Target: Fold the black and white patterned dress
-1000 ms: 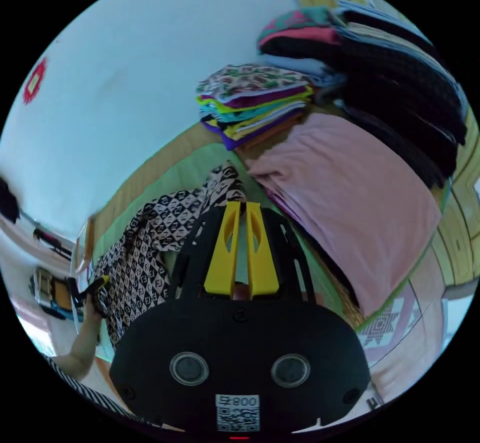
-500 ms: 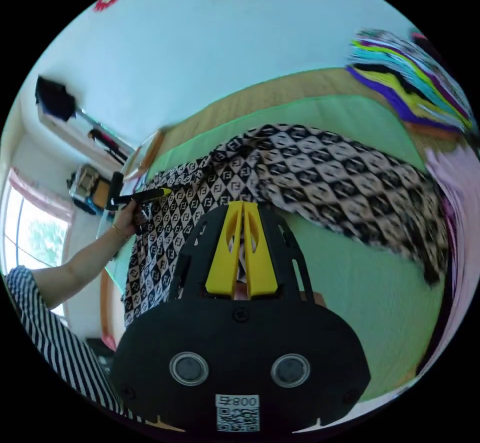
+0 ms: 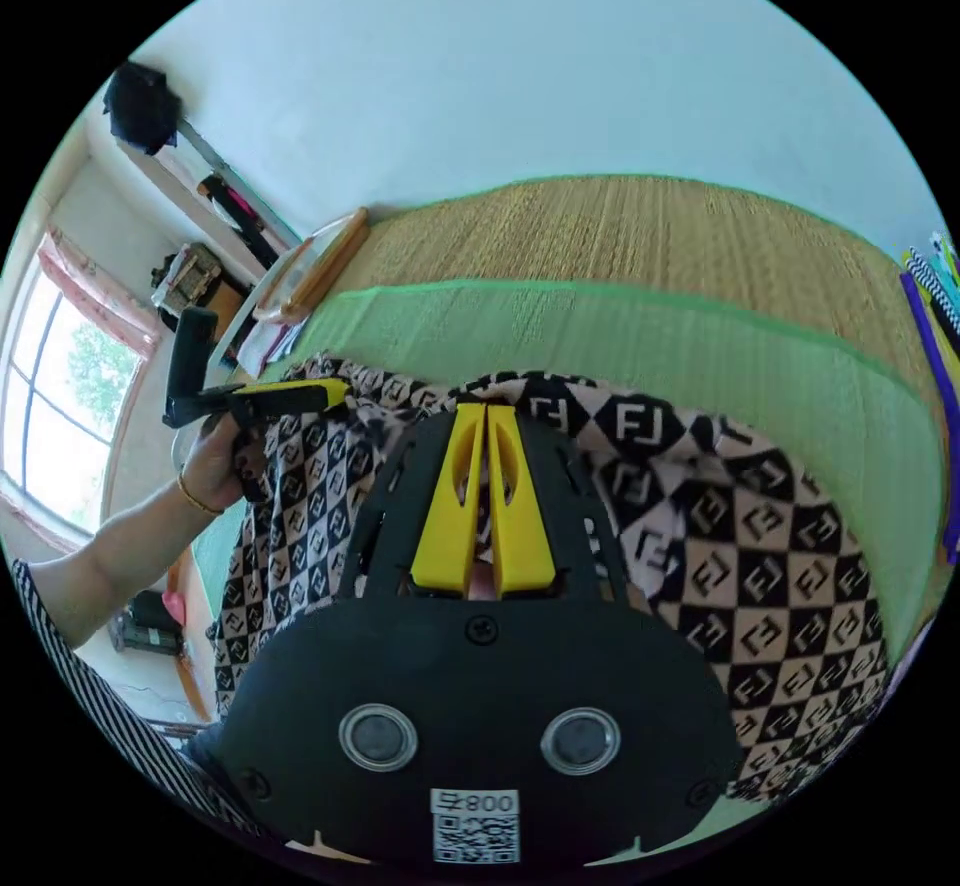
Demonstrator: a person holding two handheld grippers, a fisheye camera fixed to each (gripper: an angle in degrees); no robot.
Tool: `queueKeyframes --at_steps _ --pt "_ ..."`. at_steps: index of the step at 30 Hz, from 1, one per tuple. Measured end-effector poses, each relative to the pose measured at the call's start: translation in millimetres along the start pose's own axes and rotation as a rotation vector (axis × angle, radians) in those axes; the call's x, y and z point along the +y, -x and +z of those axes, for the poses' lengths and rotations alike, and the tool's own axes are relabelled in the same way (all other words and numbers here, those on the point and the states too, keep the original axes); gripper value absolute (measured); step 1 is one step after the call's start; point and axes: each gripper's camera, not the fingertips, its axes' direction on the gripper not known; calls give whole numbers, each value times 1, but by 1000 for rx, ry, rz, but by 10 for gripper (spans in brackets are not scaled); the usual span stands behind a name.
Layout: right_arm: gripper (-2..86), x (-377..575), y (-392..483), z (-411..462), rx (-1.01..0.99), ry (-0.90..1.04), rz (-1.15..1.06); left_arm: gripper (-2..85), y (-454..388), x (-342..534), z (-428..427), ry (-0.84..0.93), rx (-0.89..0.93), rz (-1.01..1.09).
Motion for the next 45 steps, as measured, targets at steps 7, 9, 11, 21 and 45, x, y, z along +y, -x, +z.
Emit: queueKeyframes --at_steps 7,9,11,21,45 --pt "0 -42 -6 -24 -5 -73 65 1 -19 13 -18 -176 21 42" --pt "0 -20 9 -41 -16 -116 22 1 -22 32 -12 -172 19 68" --pt "0 0 17 -44 4 -104 -2 1 -17 47 6 -87 -87 58" --pt "2 60 57 -8 309 76 -113 2 13 62 30 1 -168 -36" --pt "23 407 80 -294 105 106 448 118 -45 561 -121 75 34 -377"
